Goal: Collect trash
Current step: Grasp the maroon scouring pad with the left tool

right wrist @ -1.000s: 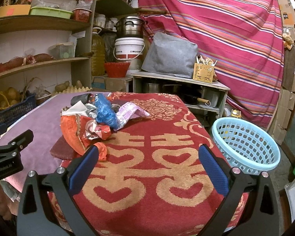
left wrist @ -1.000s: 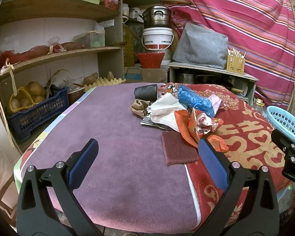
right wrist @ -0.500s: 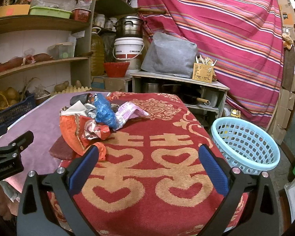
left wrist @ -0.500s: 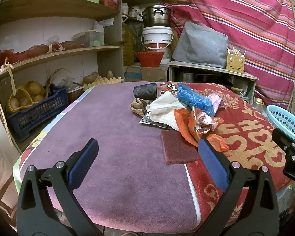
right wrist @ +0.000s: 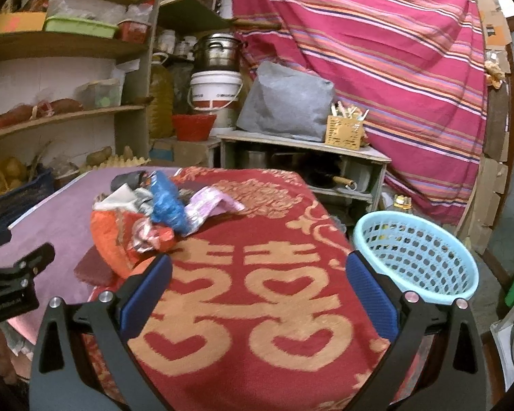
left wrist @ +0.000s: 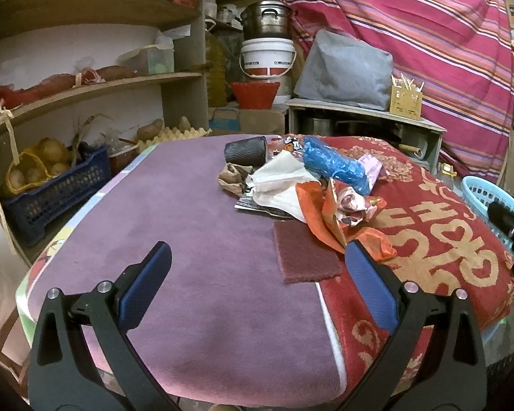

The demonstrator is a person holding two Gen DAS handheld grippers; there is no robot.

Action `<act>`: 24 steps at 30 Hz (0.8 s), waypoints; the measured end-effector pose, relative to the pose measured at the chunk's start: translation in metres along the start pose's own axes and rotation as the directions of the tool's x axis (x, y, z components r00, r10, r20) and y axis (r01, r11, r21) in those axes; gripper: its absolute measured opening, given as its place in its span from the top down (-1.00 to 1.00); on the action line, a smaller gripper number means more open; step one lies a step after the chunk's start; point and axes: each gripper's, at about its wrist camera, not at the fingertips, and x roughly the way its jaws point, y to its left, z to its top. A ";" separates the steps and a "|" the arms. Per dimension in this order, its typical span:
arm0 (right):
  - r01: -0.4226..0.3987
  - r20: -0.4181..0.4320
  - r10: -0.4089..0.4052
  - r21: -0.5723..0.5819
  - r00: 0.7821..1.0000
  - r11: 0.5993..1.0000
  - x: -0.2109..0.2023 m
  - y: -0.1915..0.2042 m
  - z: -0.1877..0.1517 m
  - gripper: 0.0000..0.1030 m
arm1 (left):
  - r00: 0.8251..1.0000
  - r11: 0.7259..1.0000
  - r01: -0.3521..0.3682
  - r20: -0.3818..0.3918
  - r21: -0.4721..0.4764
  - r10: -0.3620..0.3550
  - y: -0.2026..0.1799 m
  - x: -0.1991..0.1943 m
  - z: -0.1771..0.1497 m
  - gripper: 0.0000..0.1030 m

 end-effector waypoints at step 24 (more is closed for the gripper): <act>0.071 -0.083 -0.065 0.075 0.994 0.995 0.044 -0.044 -0.001 -0.92 | 0.968 0.994 0.103 -0.227 -0.028 -0.107 -0.017 0.081 -0.008 -0.89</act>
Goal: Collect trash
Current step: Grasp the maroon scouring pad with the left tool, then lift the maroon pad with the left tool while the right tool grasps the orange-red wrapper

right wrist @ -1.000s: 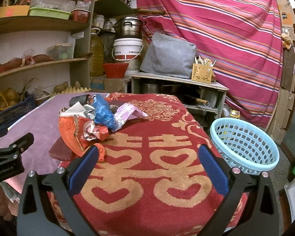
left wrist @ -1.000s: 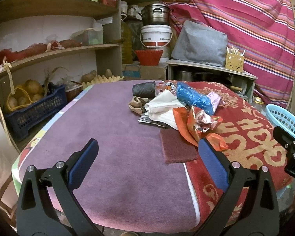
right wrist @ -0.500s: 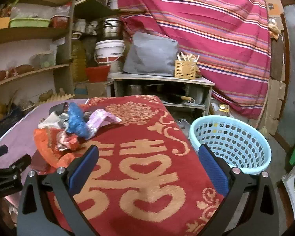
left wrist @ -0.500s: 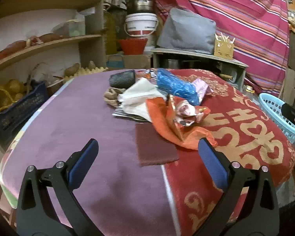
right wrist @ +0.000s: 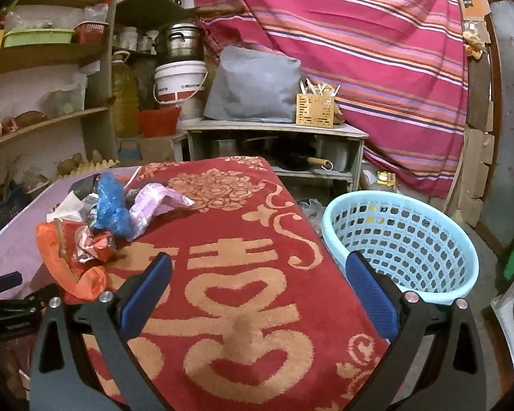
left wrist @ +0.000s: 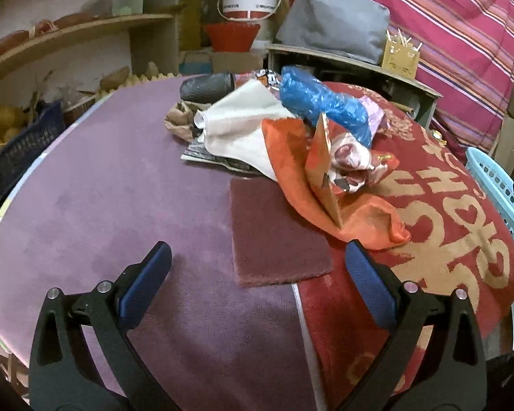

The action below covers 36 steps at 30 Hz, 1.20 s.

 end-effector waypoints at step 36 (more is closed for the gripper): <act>-0.063 -0.002 0.063 -0.119 0.998 0.991 -0.007 0.064 0.003 -0.92 | 0.993 0.999 -0.003 0.116 0.042 -0.002 0.045 -0.049 0.017 -0.13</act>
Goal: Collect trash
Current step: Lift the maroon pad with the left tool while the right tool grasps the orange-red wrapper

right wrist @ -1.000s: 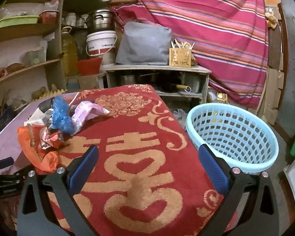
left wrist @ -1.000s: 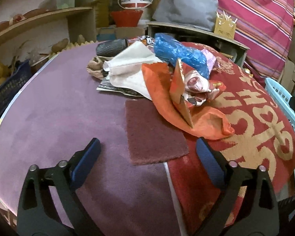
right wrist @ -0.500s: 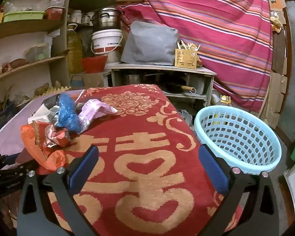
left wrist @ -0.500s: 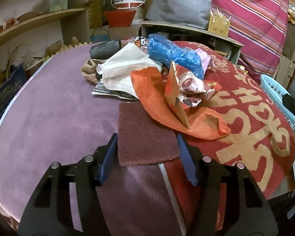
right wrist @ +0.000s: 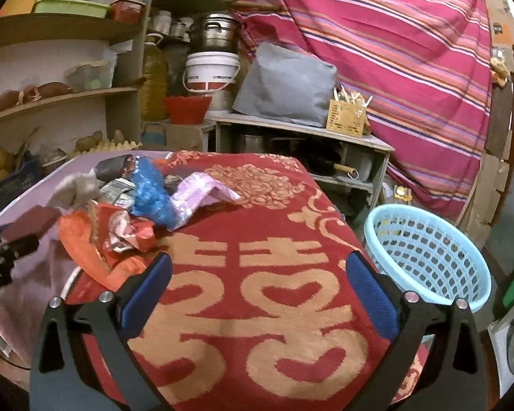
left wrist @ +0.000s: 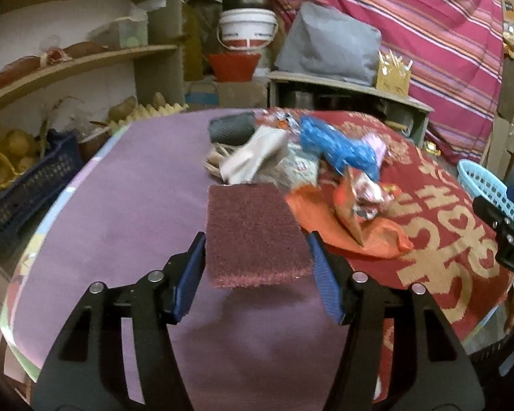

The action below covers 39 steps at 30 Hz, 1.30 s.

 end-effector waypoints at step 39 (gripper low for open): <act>-0.164 -0.244 0.126 -0.140 0.961 0.976 0.085 0.127 0.020 -0.92 | 0.999 0.998 -0.032 0.024 -0.053 0.033 0.080 0.025 0.033 -0.13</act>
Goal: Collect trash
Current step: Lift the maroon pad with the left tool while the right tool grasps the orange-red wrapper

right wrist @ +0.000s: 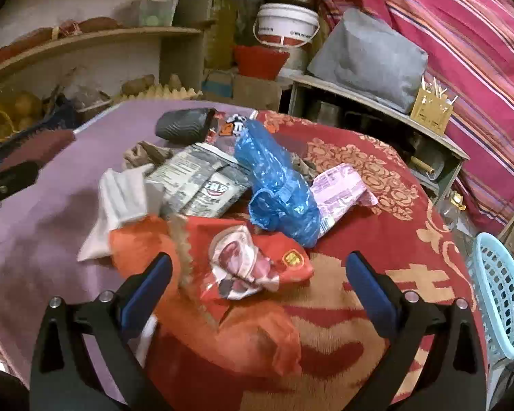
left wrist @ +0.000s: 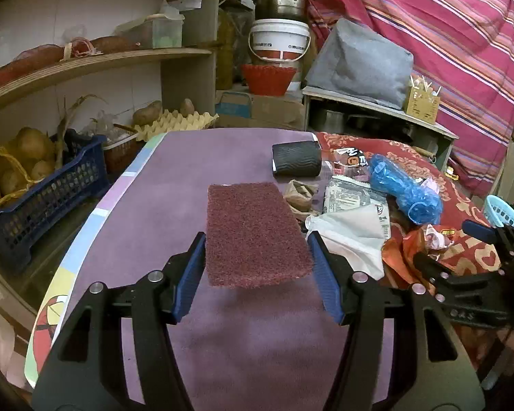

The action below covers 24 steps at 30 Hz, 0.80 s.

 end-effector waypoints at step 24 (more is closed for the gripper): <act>-0.206 0.094 0.198 0.081 0.976 0.975 -0.052 -0.065 -0.002 0.12 | 0.999 0.998 -0.013 0.035 0.055 0.011 -0.043 -0.016 -0.002 -0.13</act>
